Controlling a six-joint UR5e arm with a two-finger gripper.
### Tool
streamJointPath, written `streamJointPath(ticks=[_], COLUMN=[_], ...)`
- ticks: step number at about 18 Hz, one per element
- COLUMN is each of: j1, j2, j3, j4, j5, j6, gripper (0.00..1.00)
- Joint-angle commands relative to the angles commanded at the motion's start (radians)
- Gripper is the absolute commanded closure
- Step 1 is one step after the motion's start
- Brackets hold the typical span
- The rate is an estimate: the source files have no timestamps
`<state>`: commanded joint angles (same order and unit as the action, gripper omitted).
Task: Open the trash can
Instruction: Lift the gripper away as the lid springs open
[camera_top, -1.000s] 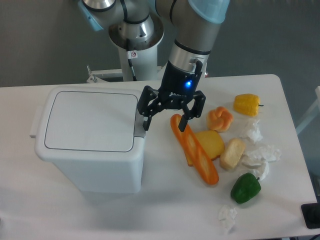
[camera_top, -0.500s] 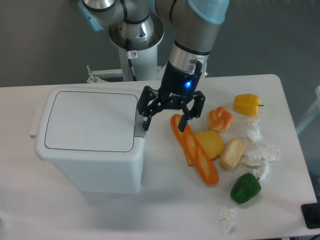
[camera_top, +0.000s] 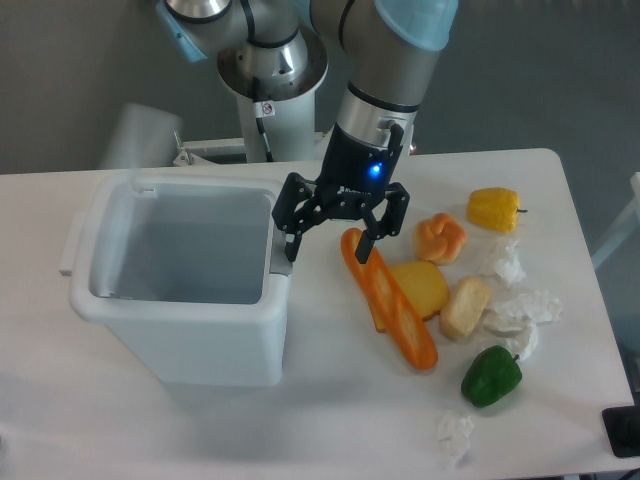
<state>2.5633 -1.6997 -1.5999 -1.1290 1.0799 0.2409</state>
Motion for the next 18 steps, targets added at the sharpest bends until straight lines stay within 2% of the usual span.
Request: streamJointPath(ticks=[4, 9, 11, 14, 18], j1=[0.002, 0.014, 0.021, 0.032, 0.043], j2=[0.002, -0.002, -0.002, 0.009, 0.020], j3=[0.006, 0.080, 0.098, 0.101, 0.103], j4=[0.005, 0.009, 0.009, 0.023, 0.031], j5=[0.000, 0.000, 0.003, 0.040, 0.168], j6=[0.002, 0.020, 0.084, 0.274, 0.403], gripper=[0.00, 0.00, 0.00, 0.00, 0.00])
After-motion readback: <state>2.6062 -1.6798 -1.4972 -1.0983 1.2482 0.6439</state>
